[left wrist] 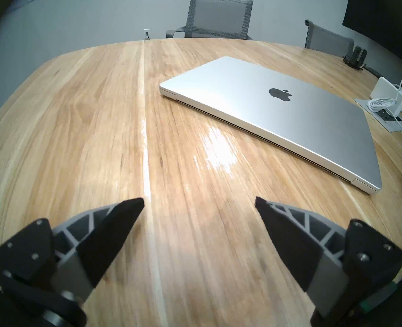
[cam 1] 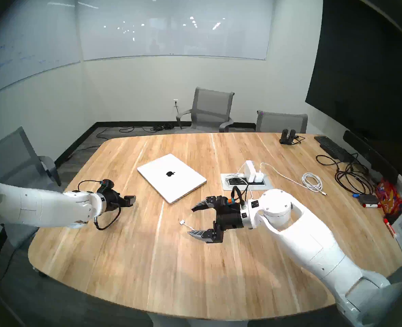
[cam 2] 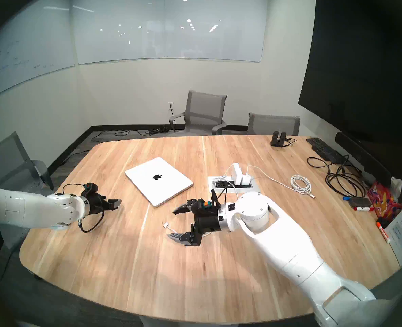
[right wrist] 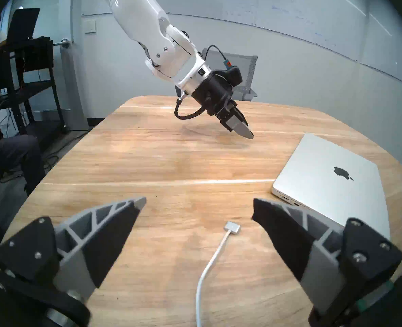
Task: Plug the charging cable into the port of a MacBook
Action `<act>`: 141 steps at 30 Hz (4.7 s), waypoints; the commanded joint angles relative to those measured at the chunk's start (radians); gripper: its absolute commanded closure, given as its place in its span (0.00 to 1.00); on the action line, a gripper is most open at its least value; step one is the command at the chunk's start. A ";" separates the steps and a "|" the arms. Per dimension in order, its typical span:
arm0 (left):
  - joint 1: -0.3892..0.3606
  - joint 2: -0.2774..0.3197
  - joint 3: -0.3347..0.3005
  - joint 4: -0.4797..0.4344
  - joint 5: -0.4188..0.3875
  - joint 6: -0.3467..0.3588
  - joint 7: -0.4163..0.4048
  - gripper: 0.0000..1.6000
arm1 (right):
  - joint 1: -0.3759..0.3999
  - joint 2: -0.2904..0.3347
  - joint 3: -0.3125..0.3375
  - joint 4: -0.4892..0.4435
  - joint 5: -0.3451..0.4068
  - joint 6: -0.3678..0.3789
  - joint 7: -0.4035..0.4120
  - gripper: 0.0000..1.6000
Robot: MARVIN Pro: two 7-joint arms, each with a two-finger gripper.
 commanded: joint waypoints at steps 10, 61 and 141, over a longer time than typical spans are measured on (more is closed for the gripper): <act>-0.014 -0.001 -0.010 0.000 0.001 -0.003 0.000 0.00 | 0.064 -0.036 -0.015 0.078 -0.007 -0.016 0.039 0.00; -0.014 -0.001 -0.010 0.000 0.000 -0.003 0.000 0.00 | 0.211 -0.162 -0.095 0.333 -0.097 -0.018 0.092 0.00; -0.014 -0.001 -0.010 0.000 0.000 -0.003 0.000 0.00 | 0.009 -0.207 -0.030 0.151 -0.088 0.121 -0.127 0.00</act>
